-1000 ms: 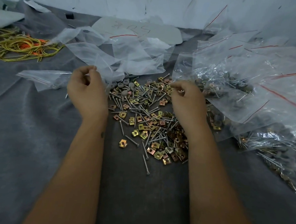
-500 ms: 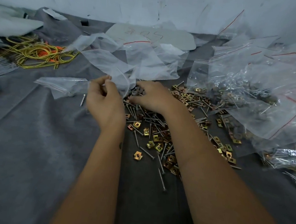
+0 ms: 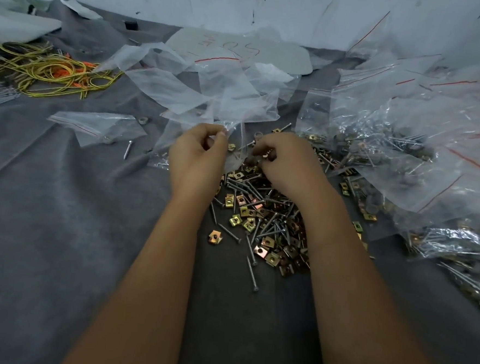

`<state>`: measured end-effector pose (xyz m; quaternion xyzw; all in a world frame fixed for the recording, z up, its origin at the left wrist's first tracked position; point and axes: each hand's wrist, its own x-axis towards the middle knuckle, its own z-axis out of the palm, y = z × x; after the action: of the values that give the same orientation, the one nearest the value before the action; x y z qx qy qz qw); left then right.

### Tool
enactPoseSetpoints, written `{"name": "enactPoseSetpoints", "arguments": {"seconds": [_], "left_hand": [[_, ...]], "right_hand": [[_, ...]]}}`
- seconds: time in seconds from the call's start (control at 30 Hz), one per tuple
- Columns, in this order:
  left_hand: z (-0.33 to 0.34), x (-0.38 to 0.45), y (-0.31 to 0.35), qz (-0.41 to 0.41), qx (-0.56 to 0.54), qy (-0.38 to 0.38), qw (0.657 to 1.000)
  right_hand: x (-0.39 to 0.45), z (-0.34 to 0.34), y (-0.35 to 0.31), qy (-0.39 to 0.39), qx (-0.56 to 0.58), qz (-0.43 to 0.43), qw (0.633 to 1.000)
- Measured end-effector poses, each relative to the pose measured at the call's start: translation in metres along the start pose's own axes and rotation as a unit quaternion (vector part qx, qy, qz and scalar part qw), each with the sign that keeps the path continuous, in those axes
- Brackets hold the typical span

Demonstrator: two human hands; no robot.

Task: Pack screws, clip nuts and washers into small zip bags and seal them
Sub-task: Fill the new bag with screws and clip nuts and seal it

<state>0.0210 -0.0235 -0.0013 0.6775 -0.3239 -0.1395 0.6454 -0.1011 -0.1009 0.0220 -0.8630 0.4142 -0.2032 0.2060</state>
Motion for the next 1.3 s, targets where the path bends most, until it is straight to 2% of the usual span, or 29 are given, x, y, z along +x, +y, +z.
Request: {"name": "enactPoseSetpoints", "arguments": {"seconds": [0.17, 0.37, 0.57, 0.73, 0.93, 1.03, 1.17, 1.2, 1.3], "left_hand": [[0.001, 0.000, -0.002, -0.003, 0.023, -0.001, 1.000], [0.006, -0.005, -0.001, 0.034, 0.087, -0.049, 0.994], [0.008, -0.010, 0.000, 0.060, 0.104, -0.042, 0.992], [0.003, -0.004, 0.001, 0.015, 0.068, 0.037, 0.997], [-0.002, -0.001, 0.004, 0.001, 0.011, 0.095, 0.995], [0.000, -0.002, 0.003, 0.011, 0.028, 0.074, 0.997], [0.008, -0.010, 0.001, 0.074, 0.125, -0.005, 0.989], [0.009, -0.011, 0.000, 0.090, 0.143, -0.019, 0.985], [0.010, -0.013, 0.000, 0.105, 0.163, -0.038, 0.980]], "right_hand": [[-0.011, 0.000, 0.008, 0.065, 0.091, 0.038, 0.993], [-0.016, -0.001, 0.008, 0.140, 0.205, 0.054, 0.967], [-0.018, -0.001, -0.001, 0.155, 0.318, 0.040, 0.934], [-0.019, -0.002, 0.006, 0.152, 0.251, 0.090, 0.952], [-0.022, -0.009, 0.011, 0.158, 0.190, 0.096, 0.964], [-0.028, -0.028, 0.019, 0.148, 0.101, 0.099, 0.979], [-0.037, -0.042, 0.024, -0.051, -0.012, 0.128, 0.990], [-0.037, -0.039, 0.024, -0.074, -0.039, 0.124, 0.989], [-0.037, -0.034, 0.018, -0.049, -0.047, 0.099, 0.993]]}}
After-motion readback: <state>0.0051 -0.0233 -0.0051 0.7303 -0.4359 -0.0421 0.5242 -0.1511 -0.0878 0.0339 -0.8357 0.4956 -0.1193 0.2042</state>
